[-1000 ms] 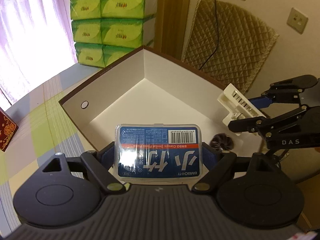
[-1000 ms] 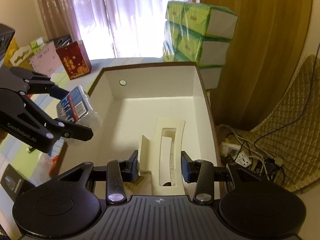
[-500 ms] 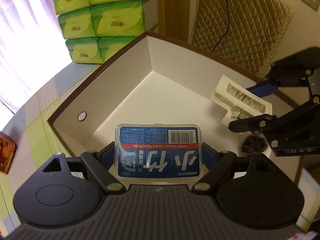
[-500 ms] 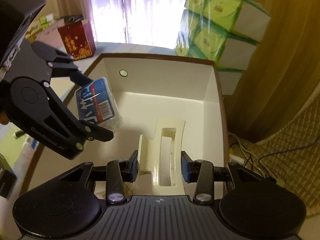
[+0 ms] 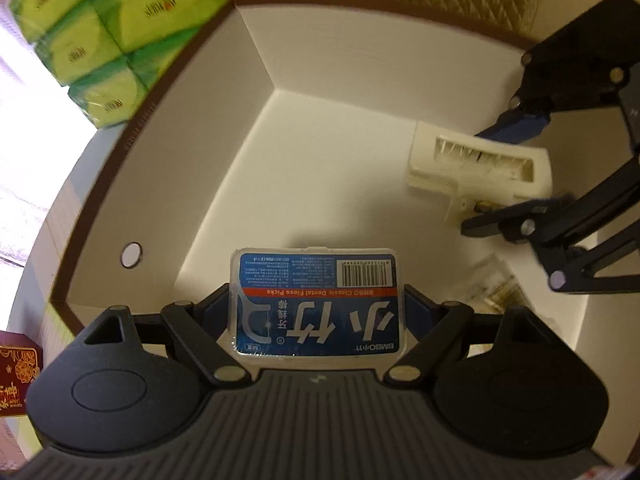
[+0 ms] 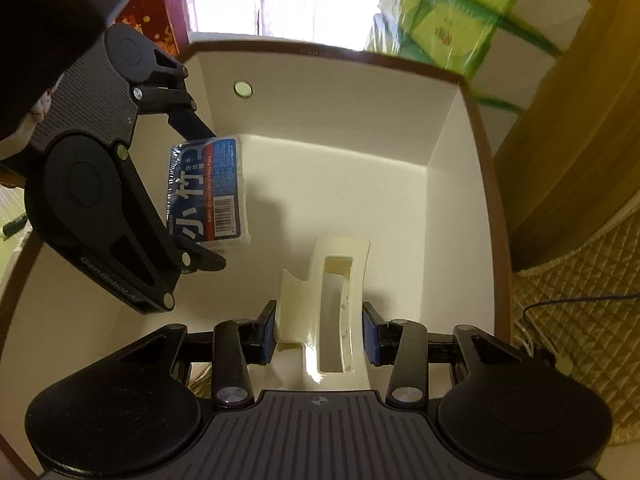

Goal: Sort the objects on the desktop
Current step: 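Open both tools to drop the clip and floss pack into the box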

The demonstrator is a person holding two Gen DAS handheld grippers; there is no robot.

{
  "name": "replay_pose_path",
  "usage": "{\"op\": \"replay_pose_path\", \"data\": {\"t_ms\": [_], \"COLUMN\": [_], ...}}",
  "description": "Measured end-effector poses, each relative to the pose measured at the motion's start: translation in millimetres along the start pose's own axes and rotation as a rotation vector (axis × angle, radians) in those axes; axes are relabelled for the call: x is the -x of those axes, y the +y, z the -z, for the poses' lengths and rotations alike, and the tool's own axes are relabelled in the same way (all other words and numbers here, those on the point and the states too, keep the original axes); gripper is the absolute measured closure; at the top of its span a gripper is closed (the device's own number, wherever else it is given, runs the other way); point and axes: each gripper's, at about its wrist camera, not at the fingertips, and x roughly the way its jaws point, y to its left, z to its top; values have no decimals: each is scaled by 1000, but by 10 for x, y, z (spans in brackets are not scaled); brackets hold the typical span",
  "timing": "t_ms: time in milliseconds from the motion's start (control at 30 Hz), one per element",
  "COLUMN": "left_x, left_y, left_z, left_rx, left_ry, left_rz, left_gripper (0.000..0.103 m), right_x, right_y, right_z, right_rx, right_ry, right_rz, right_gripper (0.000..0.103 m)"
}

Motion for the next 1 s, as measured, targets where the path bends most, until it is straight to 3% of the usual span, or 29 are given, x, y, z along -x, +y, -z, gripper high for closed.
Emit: {"op": "replay_pose_path", "data": {"t_ms": [333,367,433,500,1000], "left_x": [-91,-94,-80,-47,292], "left_y": [-43,-52,-48,-45,1], "left_z": [6,9,9,21,120], "left_rx": [-44,-45,-41,-37,19], "left_ry": [37,38,33,26,-49], "left_rz": [24,23,21,22,16], "left_gripper": [19,19,17,13,9], "right_x": [-76,-77,-70,-28,274], "right_y": [-27,-28,-38,-34,56], "right_z": [33,31,29,33,-30], "right_rx": [-9,-10,-18,-19,-19], "right_ry": [20,23,26,5,-44], "right_rz": [-5,-13,-21,-42,-55], "right_gripper": [64,62,45,35,11]}}
